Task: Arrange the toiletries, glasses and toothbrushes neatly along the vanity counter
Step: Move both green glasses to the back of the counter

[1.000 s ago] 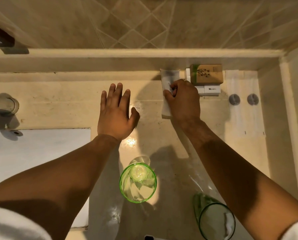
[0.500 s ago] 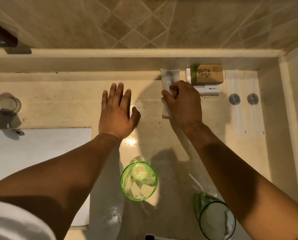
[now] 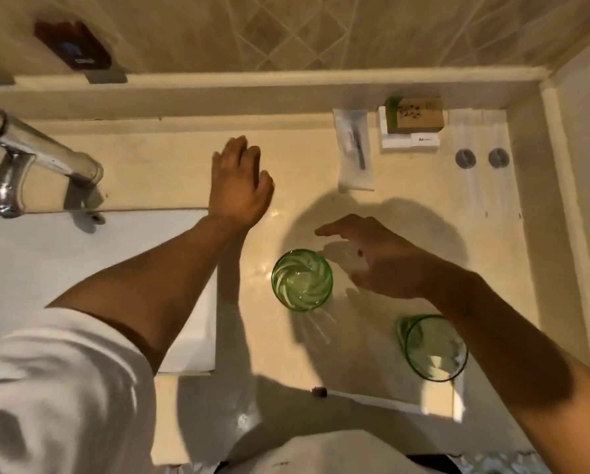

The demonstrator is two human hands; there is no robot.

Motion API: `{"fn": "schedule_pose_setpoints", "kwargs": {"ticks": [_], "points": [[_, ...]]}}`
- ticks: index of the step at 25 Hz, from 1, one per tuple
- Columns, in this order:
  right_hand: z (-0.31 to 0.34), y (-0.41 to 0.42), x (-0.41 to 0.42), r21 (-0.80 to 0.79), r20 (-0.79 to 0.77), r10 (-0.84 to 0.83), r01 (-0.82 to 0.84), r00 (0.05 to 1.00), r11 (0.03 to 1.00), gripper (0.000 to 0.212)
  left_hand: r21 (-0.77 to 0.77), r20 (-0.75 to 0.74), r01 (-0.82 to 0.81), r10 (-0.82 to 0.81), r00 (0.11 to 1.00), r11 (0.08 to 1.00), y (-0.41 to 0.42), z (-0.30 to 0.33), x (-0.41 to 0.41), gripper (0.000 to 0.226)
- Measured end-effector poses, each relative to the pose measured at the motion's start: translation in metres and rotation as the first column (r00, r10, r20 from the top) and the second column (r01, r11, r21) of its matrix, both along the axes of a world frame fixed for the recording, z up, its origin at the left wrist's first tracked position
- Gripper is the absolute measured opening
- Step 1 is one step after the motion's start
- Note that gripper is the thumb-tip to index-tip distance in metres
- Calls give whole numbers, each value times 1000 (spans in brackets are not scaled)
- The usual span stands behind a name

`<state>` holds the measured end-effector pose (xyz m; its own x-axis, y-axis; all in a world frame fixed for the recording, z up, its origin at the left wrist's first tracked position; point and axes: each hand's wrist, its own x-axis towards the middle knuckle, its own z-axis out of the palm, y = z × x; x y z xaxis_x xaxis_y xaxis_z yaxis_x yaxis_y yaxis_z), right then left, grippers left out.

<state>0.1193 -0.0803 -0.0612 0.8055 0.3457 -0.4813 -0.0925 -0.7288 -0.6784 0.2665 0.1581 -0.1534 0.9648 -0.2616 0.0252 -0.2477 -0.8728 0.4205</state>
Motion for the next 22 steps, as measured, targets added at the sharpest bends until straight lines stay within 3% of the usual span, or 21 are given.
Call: {"fn": "schedule_pose_setpoints", "kwargs": {"ticks": [2, 4, 9, 17, 22], "points": [[-6, 11, -5, -32, -88, 131, -135, 987, 990, 94, 205, 8, -67, 67, 998, 977, 30, -6, 8, 59], [-12, 21, -5, -28, -114, 187, -192, 976, 981, 104, 285, -33, -191, 209, 977, 939, 48, -14, 14, 69], [-25, 25, -6, 47, -122, 106, -101, 987, 994, 107, 232, 9, -248, 253, 967, 940, 52, -23, 15, 70], [-38, 38, 6, 169, -52, 48, -38, 998, 985, 89, 240, -28, -251, 265, 964, 938, 52, -19, 15, 73], [-26, 36, 47, 216, 74, -195, 175, 978, 961, 88, 247, -22, -254, 267, 963, 935, 52, -18, 15, 74]]}}
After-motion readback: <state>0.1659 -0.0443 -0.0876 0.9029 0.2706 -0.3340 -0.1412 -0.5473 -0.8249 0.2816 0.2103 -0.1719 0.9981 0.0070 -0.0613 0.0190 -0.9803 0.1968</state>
